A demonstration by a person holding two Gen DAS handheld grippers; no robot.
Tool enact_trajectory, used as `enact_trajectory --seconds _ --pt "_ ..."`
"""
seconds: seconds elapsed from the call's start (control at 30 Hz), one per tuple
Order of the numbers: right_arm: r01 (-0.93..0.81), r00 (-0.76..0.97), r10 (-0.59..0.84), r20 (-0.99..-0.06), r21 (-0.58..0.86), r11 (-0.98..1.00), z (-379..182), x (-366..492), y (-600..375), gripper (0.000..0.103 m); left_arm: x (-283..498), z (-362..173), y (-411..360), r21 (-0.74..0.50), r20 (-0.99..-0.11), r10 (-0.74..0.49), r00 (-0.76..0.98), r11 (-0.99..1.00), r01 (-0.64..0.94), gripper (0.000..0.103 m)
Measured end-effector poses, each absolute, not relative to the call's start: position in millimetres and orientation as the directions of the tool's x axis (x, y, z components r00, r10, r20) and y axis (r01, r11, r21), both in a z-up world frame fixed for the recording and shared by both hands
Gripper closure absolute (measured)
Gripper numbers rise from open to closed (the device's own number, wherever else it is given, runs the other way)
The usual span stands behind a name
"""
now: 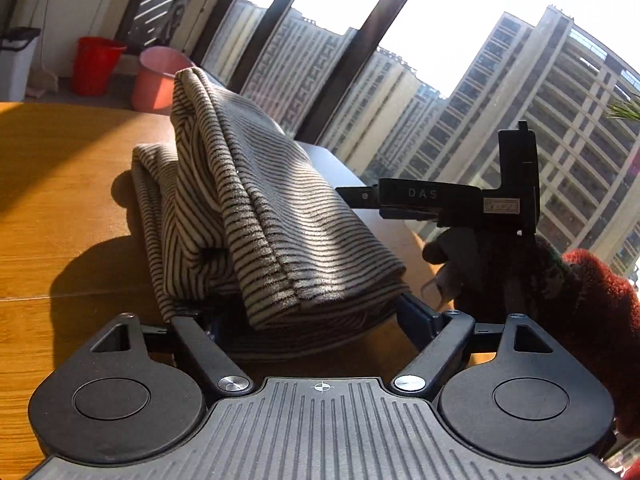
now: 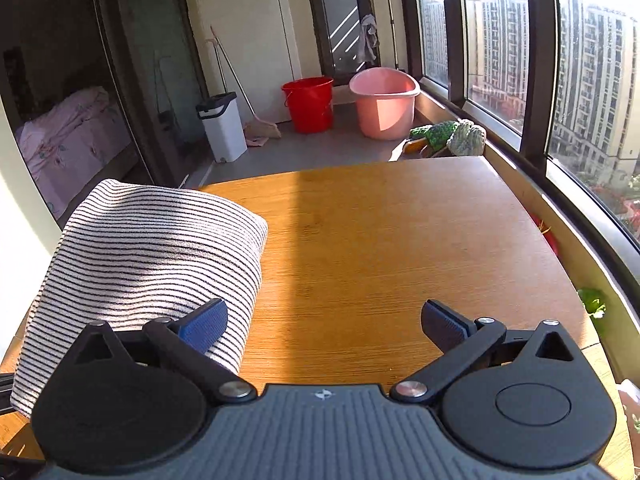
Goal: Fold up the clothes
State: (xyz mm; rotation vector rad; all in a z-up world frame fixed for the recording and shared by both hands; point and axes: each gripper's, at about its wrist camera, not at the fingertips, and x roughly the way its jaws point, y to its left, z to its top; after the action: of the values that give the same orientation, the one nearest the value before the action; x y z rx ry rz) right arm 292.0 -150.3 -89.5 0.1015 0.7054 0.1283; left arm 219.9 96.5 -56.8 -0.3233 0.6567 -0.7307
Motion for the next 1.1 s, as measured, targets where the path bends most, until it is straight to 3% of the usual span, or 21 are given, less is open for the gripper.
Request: enact_trajectory --seconds 0.1,0.3,0.53,0.6,0.67,0.77,0.9,1.1 --pt "-0.058 0.748 0.131 -0.650 0.133 0.989 -94 289 -151 0.000 215 -43 107 -0.479 -0.410 -0.674 0.615 0.733 0.484 0.008" --pt "-0.009 0.730 0.095 -0.677 0.129 0.992 -103 286 -151 0.000 217 -20 111 -0.350 -0.425 -0.532 0.732 0.843 0.409 0.005" --pt "0.031 0.702 0.062 -0.710 0.118 0.993 -113 282 -151 0.000 241 -35 110 -0.342 -0.441 -0.472 0.764 0.875 0.344 0.005" --pt "0.010 0.691 0.076 -0.719 0.114 0.993 -112 281 -151 0.000 250 -47 121 -0.430 -0.433 -0.511 0.743 0.841 0.327 0.010" --pt "-0.050 0.731 0.103 -0.675 0.098 0.994 -103 264 -147 0.006 259 -60 135 -0.537 -0.419 -0.561 0.714 0.787 0.303 0.027" --pt "-0.208 0.827 0.088 -0.555 -0.158 0.965 -84 221 -105 0.015 265 -68 162 -0.664 -0.371 -0.606 0.704 0.703 0.255 0.036" --pt "-0.410 0.868 0.225 -0.442 -0.385 0.826 -75 167 -41 0.023 258 -66 173 -0.656 -0.352 -0.555 0.754 0.721 0.225 0.038" --pt "-0.545 0.830 0.385 -0.404 -0.433 0.718 -94 148 26 0.023 250 -74 192 -0.725 -0.331 -0.549 0.768 0.668 0.165 0.039"
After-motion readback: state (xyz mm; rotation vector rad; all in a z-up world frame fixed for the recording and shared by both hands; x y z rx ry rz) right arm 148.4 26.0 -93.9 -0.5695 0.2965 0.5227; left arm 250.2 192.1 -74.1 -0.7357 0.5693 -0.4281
